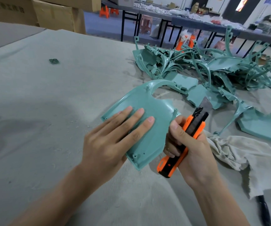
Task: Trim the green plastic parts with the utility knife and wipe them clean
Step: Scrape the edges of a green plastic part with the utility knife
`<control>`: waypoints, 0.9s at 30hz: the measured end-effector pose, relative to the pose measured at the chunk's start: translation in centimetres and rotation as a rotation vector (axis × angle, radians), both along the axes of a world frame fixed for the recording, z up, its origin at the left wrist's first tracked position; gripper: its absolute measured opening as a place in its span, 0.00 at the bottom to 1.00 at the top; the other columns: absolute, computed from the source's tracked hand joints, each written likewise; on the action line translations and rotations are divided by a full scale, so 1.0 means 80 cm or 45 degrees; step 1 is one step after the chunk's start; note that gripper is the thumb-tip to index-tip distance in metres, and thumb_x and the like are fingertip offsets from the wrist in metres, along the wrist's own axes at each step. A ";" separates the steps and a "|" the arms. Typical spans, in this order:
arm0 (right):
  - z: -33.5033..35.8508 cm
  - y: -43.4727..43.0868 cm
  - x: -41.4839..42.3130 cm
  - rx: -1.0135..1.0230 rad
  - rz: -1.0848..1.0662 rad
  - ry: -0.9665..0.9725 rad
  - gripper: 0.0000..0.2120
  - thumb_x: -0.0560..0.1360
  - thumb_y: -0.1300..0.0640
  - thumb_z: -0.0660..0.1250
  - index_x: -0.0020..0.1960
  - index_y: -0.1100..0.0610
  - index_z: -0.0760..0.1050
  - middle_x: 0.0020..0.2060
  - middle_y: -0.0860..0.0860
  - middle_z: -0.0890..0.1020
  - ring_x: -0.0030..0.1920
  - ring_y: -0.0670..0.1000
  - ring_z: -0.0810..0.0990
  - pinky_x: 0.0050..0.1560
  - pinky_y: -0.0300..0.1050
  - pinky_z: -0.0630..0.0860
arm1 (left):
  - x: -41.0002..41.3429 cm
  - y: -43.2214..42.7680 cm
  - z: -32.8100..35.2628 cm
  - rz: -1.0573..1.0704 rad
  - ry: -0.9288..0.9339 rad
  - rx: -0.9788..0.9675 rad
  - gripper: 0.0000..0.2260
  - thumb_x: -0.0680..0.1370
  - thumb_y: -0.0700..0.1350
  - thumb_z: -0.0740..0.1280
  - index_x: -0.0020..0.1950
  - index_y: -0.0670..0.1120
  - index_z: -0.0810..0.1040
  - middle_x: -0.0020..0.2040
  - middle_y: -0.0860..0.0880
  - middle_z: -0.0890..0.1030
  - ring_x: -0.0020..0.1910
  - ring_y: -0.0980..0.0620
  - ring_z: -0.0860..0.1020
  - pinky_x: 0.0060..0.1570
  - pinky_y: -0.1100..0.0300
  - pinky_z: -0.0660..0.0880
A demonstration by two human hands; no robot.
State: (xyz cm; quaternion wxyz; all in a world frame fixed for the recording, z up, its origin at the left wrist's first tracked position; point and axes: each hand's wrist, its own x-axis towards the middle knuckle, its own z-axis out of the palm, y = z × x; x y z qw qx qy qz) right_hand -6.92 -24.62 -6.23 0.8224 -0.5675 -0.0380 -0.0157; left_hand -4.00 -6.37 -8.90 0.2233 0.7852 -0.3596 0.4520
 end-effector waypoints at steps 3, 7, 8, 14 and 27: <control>-0.002 -0.001 0.000 -0.064 0.134 -0.007 0.11 0.62 0.51 0.81 0.39 0.51 0.80 0.27 0.48 0.70 0.22 0.45 0.64 0.26 0.38 0.66 | 0.000 0.001 0.000 0.034 0.014 -0.007 0.19 0.72 0.33 0.73 0.62 0.43 0.78 0.61 0.43 0.79 0.62 0.42 0.77 0.54 0.47 0.79; -0.002 -0.002 0.000 -0.100 0.144 -0.008 0.07 0.63 0.56 0.76 0.40 0.53 0.81 0.27 0.50 0.68 0.22 0.46 0.64 0.26 0.39 0.65 | 0.002 0.003 0.001 0.046 0.013 -0.015 0.18 0.72 0.34 0.73 0.62 0.42 0.79 0.61 0.43 0.80 0.62 0.42 0.77 0.54 0.46 0.78; -0.002 -0.002 0.000 -0.076 0.096 0.005 0.07 0.63 0.56 0.77 0.39 0.53 0.81 0.27 0.50 0.68 0.22 0.46 0.63 0.25 0.38 0.65 | 0.002 0.003 0.001 0.032 0.002 -0.010 0.17 0.73 0.34 0.72 0.62 0.42 0.79 0.61 0.43 0.80 0.62 0.42 0.77 0.54 0.46 0.78; 0.003 -0.006 0.003 0.037 -0.347 -0.008 0.09 0.72 0.53 0.73 0.33 0.49 0.78 0.25 0.46 0.64 0.23 0.45 0.62 0.26 0.36 0.64 | 0.002 0.002 0.000 -0.080 -0.008 -0.062 0.12 0.79 0.37 0.64 0.62 0.43 0.79 0.62 0.44 0.79 0.63 0.45 0.77 0.57 0.48 0.77; -0.001 -0.013 -0.001 -0.306 -0.457 -0.080 0.07 0.73 0.50 0.70 0.44 0.54 0.82 0.25 0.52 0.76 0.22 0.48 0.65 0.25 0.37 0.65 | 0.011 -0.007 0.009 0.166 0.619 -0.862 0.05 0.76 0.50 0.68 0.45 0.61 0.78 0.44 0.50 0.78 0.35 0.49 0.74 0.29 0.68 0.66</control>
